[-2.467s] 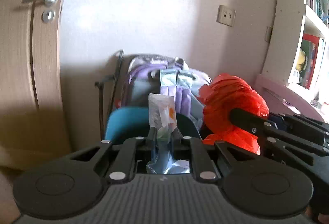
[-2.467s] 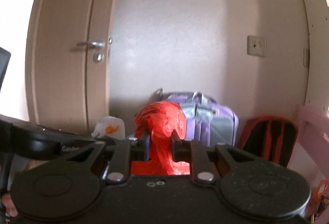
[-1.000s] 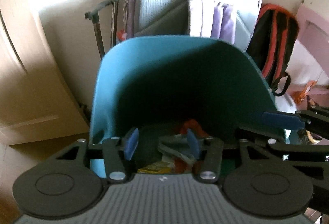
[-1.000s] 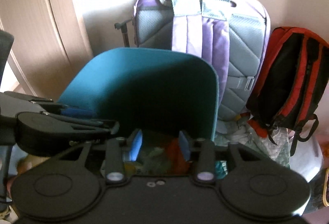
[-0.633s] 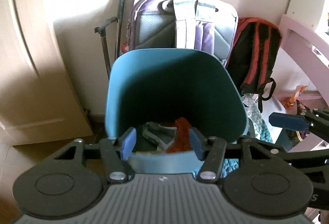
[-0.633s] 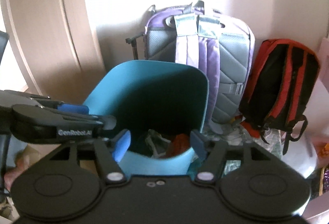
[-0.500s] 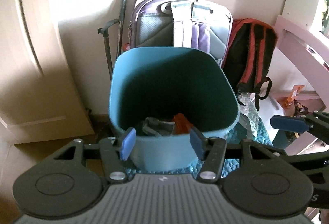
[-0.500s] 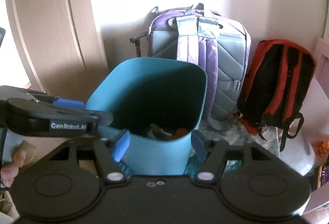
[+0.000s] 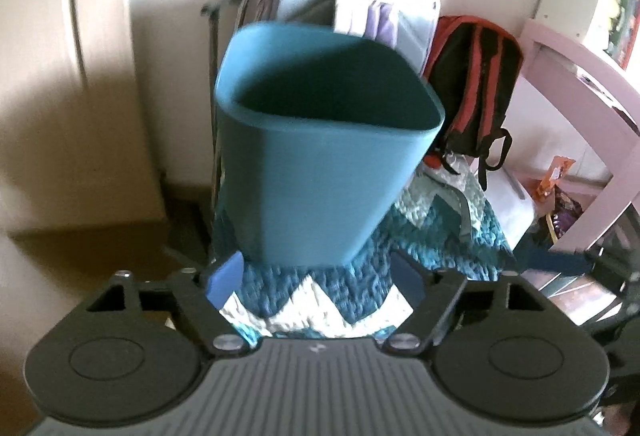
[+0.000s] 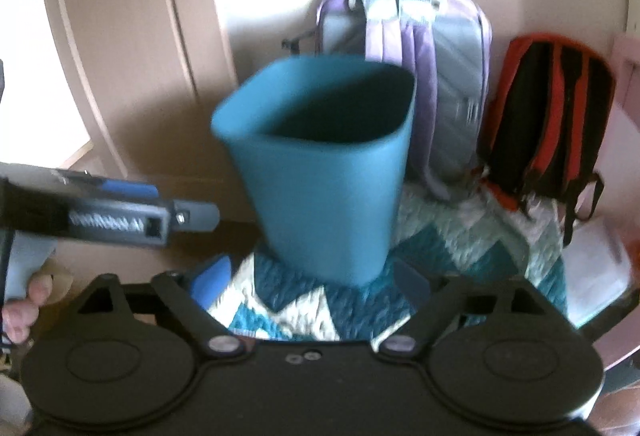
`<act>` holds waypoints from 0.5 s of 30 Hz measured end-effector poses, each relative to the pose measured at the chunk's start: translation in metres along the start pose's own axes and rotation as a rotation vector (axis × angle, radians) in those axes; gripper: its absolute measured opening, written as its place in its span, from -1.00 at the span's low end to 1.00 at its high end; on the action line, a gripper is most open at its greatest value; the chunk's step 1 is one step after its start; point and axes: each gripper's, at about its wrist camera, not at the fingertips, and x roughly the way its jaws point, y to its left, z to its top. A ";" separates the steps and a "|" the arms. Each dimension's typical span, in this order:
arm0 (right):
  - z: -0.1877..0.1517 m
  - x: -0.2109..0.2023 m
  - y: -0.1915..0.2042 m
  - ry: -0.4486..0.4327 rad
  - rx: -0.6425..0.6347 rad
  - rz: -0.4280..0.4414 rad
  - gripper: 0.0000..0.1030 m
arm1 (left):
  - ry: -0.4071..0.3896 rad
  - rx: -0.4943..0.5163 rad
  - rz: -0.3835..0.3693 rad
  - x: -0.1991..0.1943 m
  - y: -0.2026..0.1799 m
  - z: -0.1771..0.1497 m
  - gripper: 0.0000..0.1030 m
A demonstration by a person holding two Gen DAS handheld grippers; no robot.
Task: Collect trash
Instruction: 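Move both tools back down toward the remaining trash on the floor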
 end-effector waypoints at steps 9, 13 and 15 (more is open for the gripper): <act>-0.097 0.069 -0.022 0.126 0.035 0.019 0.80 | 0.126 -0.140 0.056 0.088 0.031 -0.087 0.71; -0.136 0.111 -0.037 0.182 0.093 0.018 0.82 | 0.224 -0.218 0.084 0.143 0.054 -0.126 0.71; -0.156 0.134 -0.046 0.213 0.129 0.017 0.82 | 0.282 -0.261 0.101 0.171 0.066 -0.151 0.71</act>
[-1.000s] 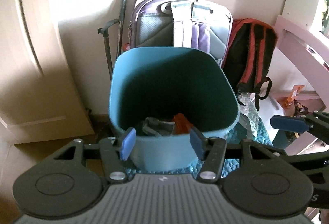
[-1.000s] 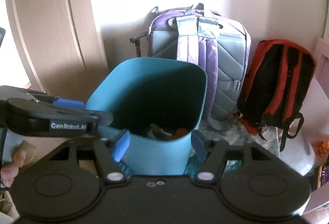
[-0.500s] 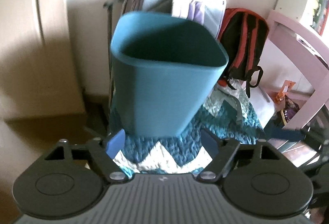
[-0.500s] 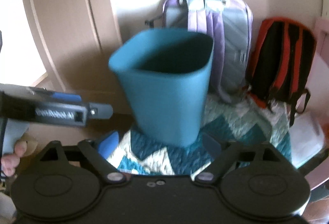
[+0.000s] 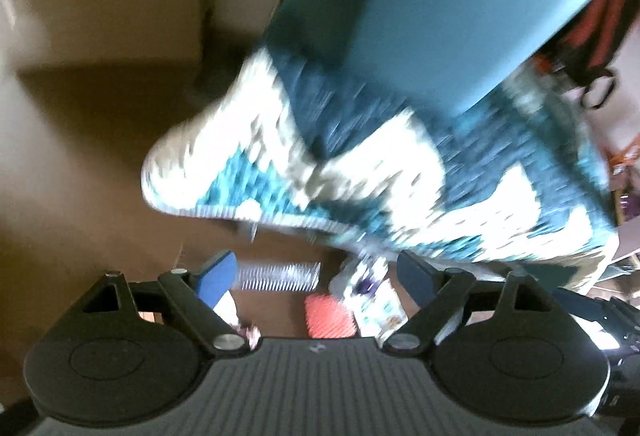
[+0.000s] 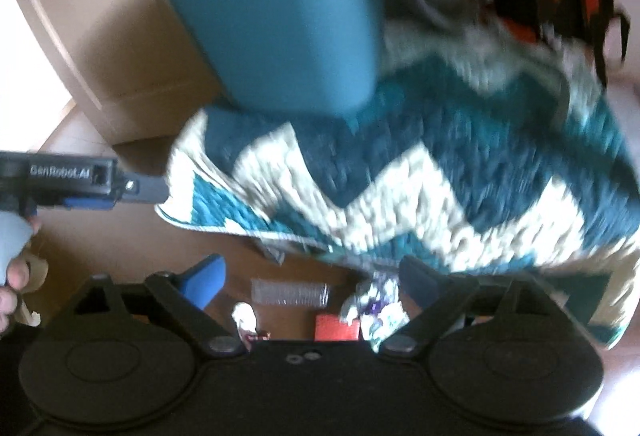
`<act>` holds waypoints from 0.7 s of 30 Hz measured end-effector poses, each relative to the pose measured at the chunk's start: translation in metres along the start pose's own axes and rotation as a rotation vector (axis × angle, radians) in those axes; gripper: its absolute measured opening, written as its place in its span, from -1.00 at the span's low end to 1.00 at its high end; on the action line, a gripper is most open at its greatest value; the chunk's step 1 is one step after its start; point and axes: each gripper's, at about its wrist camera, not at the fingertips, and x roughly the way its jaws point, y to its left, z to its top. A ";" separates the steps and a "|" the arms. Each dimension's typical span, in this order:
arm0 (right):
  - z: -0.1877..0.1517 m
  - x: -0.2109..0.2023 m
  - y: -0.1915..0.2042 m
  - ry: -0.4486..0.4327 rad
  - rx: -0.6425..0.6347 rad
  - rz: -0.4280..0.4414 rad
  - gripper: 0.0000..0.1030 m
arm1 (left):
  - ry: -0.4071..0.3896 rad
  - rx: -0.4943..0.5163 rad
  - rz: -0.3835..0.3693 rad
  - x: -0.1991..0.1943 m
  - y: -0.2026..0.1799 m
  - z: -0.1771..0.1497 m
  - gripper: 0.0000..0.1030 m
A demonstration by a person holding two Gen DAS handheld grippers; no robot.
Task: Collect trash
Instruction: 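Move both tools back down toward the remaining trash on the floor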
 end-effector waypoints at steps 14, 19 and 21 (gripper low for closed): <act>-0.077 0.178 -0.068 0.285 0.022 -0.060 0.77 | 0.341 -0.206 0.179 0.201 0.067 -0.064 0.71; -0.097 0.230 -0.083 0.376 0.021 -0.055 0.72 | 0.435 -0.236 0.210 0.252 0.084 -0.086 0.71; -0.105 0.248 -0.093 0.409 0.029 -0.059 0.69 | 0.464 -0.241 0.222 0.269 0.090 -0.095 0.71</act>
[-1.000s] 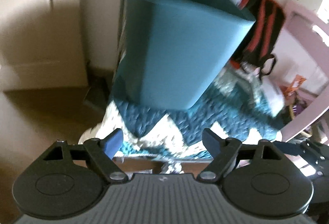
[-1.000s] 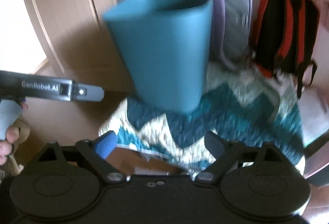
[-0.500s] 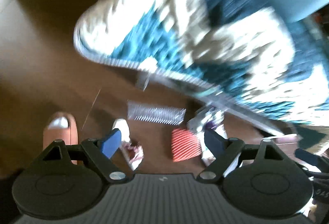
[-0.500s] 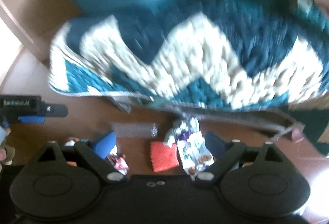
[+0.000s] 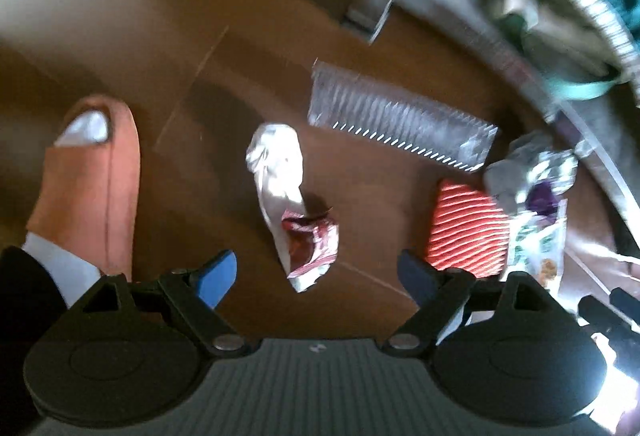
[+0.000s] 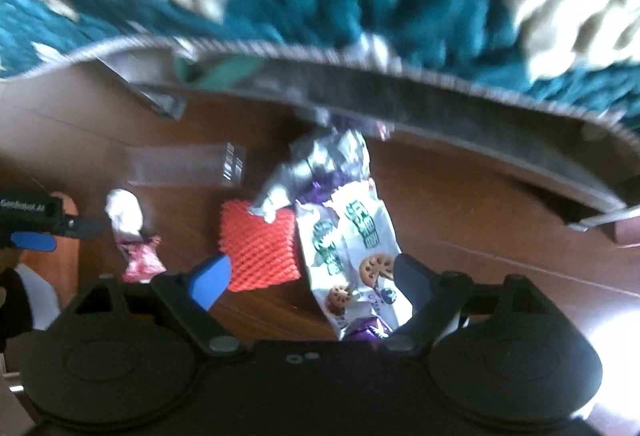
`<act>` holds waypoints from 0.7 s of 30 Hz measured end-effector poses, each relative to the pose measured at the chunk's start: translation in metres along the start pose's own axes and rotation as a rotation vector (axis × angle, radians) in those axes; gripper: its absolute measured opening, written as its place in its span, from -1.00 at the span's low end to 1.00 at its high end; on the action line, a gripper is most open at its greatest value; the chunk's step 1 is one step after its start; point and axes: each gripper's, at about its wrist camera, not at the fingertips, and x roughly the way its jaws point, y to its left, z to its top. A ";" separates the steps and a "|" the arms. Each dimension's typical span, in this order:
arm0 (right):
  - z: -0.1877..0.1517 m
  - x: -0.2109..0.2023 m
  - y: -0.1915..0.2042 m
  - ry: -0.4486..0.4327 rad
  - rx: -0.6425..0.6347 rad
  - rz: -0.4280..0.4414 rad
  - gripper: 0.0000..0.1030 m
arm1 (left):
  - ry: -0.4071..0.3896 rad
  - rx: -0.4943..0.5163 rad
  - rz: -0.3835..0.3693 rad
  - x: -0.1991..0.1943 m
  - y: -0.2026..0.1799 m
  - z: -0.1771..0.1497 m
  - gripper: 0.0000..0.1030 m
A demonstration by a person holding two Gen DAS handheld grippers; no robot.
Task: Collect trash
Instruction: 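Move both tools back down toward the remaining trash on the floor, then close the right tool on the white cookie bag while the left grasps the red wrapper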
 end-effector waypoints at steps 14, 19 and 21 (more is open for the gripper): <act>-0.002 0.083 -0.041 0.106 -0.036 -0.028 0.64 | 0.050 0.144 0.108 0.080 -0.023 -0.005 0.34; -0.001 0.101 -0.049 0.116 -0.041 -0.029 0.56 | 0.052 0.191 0.103 0.088 -0.032 -0.009 0.14; -0.001 0.106 -0.049 0.125 -0.049 -0.027 0.51 | 0.052 0.197 0.112 0.091 -0.035 -0.008 0.03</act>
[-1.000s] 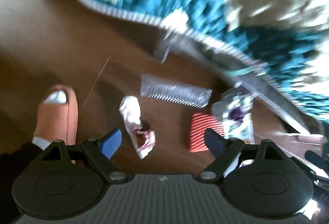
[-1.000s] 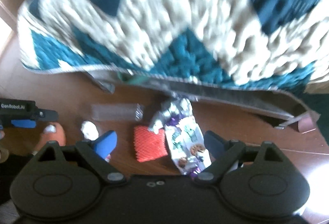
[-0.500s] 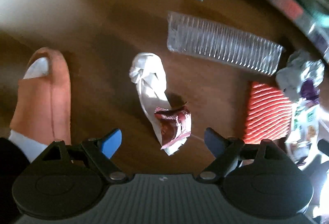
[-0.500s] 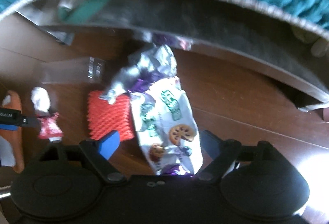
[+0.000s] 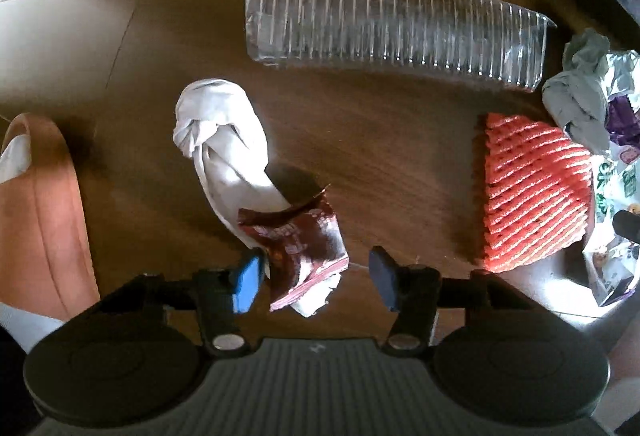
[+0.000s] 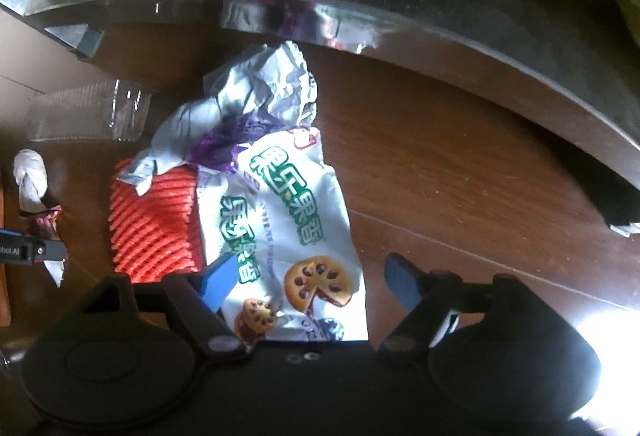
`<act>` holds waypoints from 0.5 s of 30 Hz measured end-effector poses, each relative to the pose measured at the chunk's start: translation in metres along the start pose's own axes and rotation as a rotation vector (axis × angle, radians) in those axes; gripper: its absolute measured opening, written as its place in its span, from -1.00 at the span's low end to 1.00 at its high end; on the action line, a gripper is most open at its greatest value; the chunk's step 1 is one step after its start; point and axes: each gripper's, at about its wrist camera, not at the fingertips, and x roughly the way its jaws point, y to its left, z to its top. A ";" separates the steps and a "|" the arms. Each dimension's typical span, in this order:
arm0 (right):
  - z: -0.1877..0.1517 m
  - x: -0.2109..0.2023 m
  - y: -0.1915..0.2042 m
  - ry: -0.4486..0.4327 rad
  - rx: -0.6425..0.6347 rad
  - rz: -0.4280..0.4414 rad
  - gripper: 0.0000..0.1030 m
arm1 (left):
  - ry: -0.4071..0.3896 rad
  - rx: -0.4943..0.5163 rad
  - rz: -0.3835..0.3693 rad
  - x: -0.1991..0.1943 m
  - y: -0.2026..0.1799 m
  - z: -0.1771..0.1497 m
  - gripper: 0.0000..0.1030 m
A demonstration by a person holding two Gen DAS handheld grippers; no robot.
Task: Collect trash
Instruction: 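Close the right tool on the white cookie bag while the left grasps the red wrapper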
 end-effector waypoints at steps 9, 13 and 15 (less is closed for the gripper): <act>-0.002 0.016 0.003 0.045 -0.040 -0.019 -0.02 | -0.007 0.013 -0.008 0.007 -0.001 0.002 -0.28; -0.006 0.017 0.010 0.061 -0.113 -0.061 -0.54 | -0.011 0.004 -0.025 0.008 0.002 0.002 -0.37; -0.007 0.017 0.012 0.075 -0.113 -0.062 -0.75 | -0.014 0.003 -0.028 0.004 0.004 0.002 -0.42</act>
